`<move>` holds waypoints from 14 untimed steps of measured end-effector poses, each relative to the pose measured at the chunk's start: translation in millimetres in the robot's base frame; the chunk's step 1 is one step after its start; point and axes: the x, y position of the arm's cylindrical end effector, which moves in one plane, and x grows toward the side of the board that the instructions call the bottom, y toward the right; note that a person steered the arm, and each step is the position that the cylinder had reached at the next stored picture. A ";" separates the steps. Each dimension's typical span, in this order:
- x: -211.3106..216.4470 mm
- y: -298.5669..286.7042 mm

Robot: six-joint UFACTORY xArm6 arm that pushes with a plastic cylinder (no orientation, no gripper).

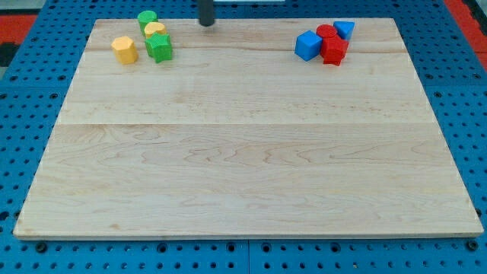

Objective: Push the yellow hexagon towards the bottom side of the board

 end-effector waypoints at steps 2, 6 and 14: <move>4.7 -31.8; 0.2 3.9; 0.6 -59.9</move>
